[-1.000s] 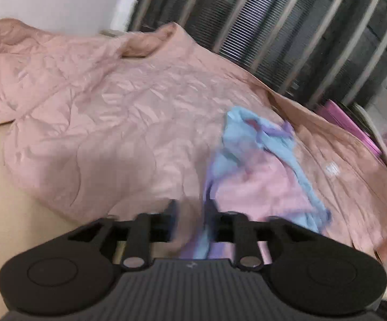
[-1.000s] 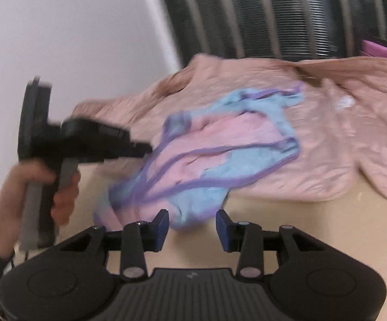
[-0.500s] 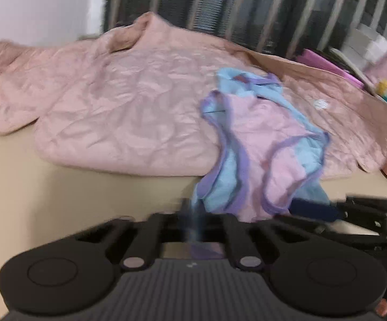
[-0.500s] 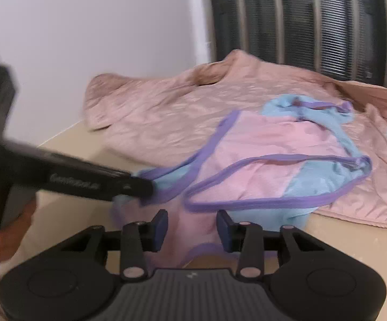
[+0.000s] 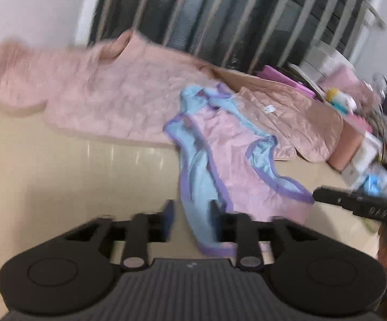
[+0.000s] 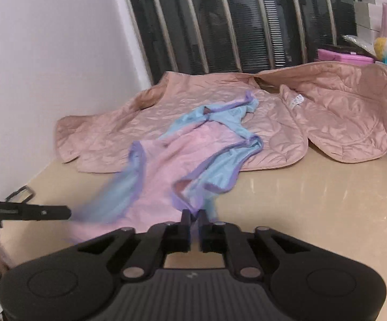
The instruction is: Fold clothes
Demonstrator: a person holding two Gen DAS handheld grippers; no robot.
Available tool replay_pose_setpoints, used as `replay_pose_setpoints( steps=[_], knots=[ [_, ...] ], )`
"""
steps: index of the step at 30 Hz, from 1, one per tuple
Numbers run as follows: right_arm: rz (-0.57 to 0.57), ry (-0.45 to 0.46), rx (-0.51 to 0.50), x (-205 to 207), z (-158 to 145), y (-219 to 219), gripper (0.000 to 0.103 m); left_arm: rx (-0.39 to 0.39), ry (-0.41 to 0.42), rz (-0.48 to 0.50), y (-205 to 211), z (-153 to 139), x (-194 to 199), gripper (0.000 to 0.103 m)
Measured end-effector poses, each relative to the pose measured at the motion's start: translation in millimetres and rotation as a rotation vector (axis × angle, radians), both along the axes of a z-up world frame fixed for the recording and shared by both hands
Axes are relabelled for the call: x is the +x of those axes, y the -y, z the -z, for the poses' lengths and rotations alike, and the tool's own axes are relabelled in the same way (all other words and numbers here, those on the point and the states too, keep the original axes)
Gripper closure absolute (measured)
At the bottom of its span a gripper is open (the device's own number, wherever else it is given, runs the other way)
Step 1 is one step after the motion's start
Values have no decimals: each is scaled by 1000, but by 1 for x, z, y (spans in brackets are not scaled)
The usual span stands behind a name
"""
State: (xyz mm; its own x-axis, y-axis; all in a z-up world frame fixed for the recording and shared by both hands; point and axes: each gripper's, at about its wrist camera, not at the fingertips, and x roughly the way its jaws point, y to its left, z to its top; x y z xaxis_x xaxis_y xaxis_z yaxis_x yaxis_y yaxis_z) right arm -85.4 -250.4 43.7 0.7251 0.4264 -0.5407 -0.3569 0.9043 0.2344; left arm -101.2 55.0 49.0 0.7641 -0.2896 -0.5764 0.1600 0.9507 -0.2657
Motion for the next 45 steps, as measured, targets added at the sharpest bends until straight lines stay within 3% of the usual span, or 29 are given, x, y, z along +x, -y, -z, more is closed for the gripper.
replay_pose_setpoints(
  steps=[2,5,8,10,11,13,15,16,25,31,34,36,38,39,40,41,42,45],
  knots=[
    [-29,32,-22,-1,-4,-7,49,5,31,29,7,-7,1,66],
    [-78,38,-55,14,-1,-23,49,-12,5,124,22,-7,14,63],
    [-113,21,-109,35,10,-37,49,98,-49,148,47,5,26,63],
    [-131,-10,-152,48,20,-44,54,183,-82,137,60,15,33,63],
    [-124,-36,-157,53,24,-44,63,200,-99,149,66,20,36,63],
    [-98,-38,-153,53,28,-40,72,211,-111,173,70,26,35,63],
    [-92,-38,-142,49,28,-34,86,225,-104,175,71,28,33,82],
    [-90,-33,-141,46,28,-33,91,211,-110,179,68,27,34,99],
    [-46,65,-39,31,-6,-18,96,25,-68,168,44,-4,45,100],
    [-21,76,5,57,-27,-16,96,-81,-39,108,30,-38,89,100],
    [13,31,2,98,-26,-23,96,-60,-102,36,33,-30,128,96],
    [87,19,-62,129,-16,-31,90,-12,-100,-20,33,-24,140,93],
    [146,-37,-120,149,-6,-30,86,-14,-96,-55,25,-20,130,85],
    [155,-44,-117,148,-6,-27,86,-7,-71,-29,22,-20,119,71],
    [138,-22,-94,139,-9,-23,85,1,-45,-1,20,-20,108,64],
    [91,19,-68,123,-13,-18,78,32,-12,21,18,-19,95,56],
    [47,40,-63,109,-15,-16,69,62,21,44,16,-18,83,55],
    [-73,33,-78,76,-12,-19,63,93,-1,43,16,-6,79,55]
  ],
)
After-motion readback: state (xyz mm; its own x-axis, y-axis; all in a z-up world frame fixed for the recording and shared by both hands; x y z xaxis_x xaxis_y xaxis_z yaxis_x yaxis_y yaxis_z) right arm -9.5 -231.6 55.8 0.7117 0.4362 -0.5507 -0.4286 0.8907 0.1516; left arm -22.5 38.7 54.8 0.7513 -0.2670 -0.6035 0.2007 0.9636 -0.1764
